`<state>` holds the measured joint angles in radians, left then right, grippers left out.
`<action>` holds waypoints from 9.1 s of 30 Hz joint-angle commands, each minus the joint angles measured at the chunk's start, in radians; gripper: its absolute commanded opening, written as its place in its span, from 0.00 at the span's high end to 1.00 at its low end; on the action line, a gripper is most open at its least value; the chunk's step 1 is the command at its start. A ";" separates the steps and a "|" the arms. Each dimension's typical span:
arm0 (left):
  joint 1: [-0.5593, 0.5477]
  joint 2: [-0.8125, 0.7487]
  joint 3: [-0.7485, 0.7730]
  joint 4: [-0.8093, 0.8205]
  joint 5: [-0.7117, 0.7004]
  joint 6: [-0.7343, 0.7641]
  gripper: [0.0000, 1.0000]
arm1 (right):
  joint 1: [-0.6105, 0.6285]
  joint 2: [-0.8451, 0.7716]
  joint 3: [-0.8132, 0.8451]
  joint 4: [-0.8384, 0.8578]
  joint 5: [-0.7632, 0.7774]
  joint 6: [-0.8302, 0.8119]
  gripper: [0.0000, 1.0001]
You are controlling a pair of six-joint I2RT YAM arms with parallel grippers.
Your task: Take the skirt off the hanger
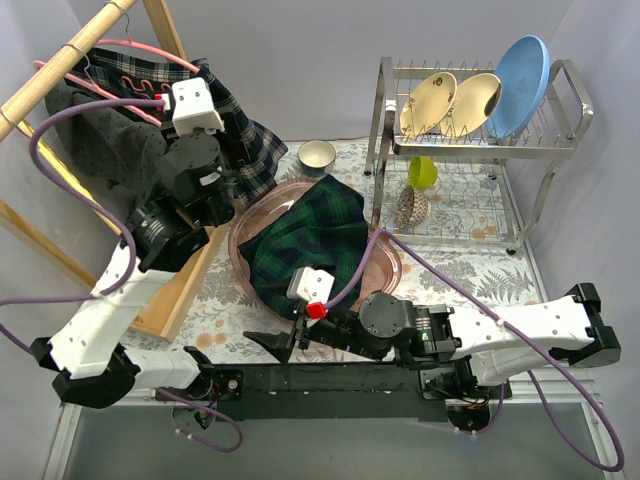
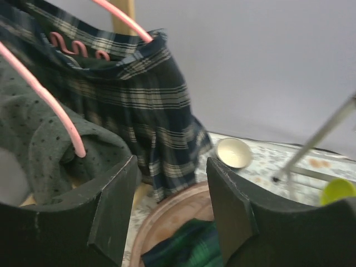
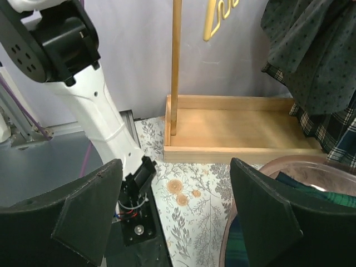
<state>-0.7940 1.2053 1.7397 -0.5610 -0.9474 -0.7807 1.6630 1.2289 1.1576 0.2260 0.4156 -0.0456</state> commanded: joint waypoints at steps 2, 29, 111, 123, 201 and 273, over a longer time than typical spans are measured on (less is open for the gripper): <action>0.003 0.010 0.035 0.172 -0.305 0.200 0.50 | 0.004 -0.078 -0.042 0.018 0.038 0.023 0.16; 0.443 0.168 0.098 -0.060 -0.033 0.015 0.37 | 0.009 -0.114 -0.068 -0.024 0.049 0.038 0.16; 0.544 -0.472 -0.222 -0.254 1.242 -0.331 1.00 | -0.109 0.151 0.281 -0.105 0.036 -0.188 0.08; 0.546 -0.515 -0.261 -0.263 1.210 -0.292 1.00 | -0.111 0.304 0.311 -0.076 0.159 -0.126 0.75; 0.544 -0.552 -0.243 -0.241 0.736 -0.195 1.00 | -0.163 -0.195 0.243 0.329 0.540 -0.792 0.99; 0.546 -0.501 -0.220 -0.208 0.828 -0.227 1.00 | -0.629 0.103 -0.193 0.230 -0.210 0.483 0.99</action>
<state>-0.2562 0.6956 1.4971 -0.7929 -0.1219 -1.0233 1.0424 1.4261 1.1038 0.5751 -0.1726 0.6037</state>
